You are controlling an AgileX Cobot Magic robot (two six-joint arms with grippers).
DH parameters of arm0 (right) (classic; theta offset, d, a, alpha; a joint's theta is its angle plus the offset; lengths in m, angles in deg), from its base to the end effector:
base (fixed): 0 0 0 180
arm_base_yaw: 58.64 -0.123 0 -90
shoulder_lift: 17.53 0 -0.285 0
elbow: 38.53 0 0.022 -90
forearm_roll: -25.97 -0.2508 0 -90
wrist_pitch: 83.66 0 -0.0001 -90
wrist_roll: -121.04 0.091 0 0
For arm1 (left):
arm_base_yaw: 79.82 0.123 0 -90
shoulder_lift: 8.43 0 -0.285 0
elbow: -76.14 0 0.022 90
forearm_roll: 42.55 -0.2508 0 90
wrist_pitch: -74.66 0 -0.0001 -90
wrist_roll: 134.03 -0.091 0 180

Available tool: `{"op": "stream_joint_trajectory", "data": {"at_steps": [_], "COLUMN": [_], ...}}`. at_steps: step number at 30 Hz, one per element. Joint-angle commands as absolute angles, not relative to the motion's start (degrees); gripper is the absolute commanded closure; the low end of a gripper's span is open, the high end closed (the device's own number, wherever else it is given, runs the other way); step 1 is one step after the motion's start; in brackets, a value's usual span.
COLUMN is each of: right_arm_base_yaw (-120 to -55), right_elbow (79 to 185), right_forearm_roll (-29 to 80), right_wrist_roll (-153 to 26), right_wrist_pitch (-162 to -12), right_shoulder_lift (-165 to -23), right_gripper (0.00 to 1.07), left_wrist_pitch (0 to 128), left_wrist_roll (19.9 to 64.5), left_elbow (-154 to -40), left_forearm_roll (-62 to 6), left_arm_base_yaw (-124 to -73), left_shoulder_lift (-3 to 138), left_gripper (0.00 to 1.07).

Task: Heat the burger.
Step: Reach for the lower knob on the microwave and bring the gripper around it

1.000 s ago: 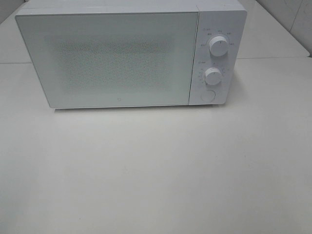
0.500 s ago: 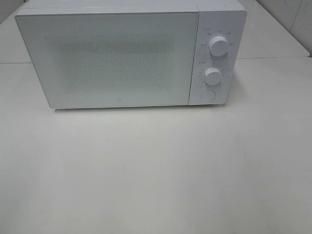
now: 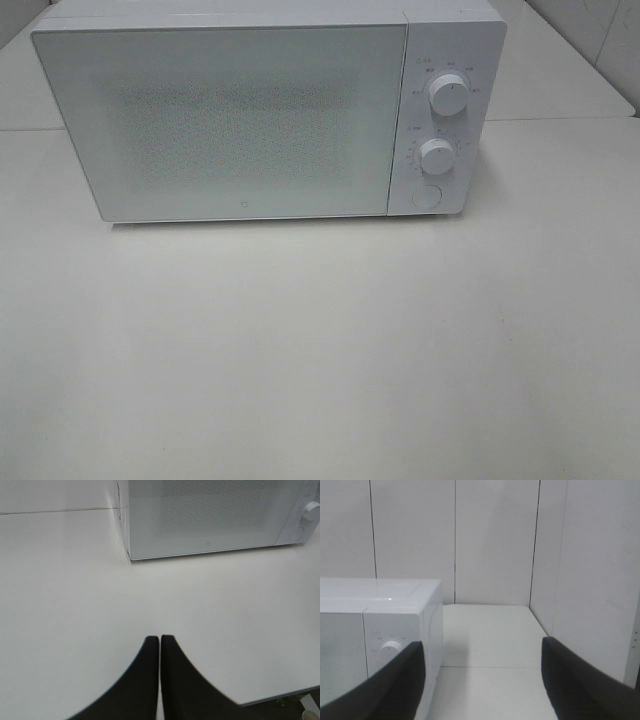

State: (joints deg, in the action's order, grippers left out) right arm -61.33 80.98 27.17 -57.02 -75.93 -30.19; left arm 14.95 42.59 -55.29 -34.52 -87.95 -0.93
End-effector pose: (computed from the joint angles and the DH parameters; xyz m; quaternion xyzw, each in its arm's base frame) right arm 0.0454 0.0019 0.2935 -0.0099 0.6486 0.0219 0.7608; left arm -0.0068 -0.0101 0.2794 0.0869 0.8405 -0.0919 0.5269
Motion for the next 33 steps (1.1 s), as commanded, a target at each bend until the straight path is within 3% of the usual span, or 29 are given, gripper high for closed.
{"op": "stream_joint_trajectory", "data": {"at_steps": [1,18,26,33], "right_arm_base_yaw": [-60.93,-60.93,-60.93,-60.93], "right_elbow": [80.86,80.86,80.92,80.98], "right_forearm_roll": [27.57,27.57,27.57,29.46], "right_wrist_roll": [-57.53,-57.53,-56.62,-56.67], "right_wrist_pitch": [-78.62,-111.74,-138.55,-143.59], "right_shoulder_lift": [-36.38,-71.16,-91.90,-101.18], "right_gripper": [0.46,0.46,0.46,0.46], "left_wrist_pitch": [15.64,15.64,15.64,15.64], "left_wrist_roll": [42.59,42.59,42.59,42.59], "left_elbow": [-55.06,-55.06,-55.06,-55.06], "left_forearm_roll": [-34.18,-34.24,-34.24,-34.24], "left_arm_base_yaw": [-87.95,-87.95,-87.95,-87.95], "left_shoulder_lift": [-1.27,-1.27,-1.27,-1.27], "left_gripper": [1.06,1.06,1.06,1.06]}}
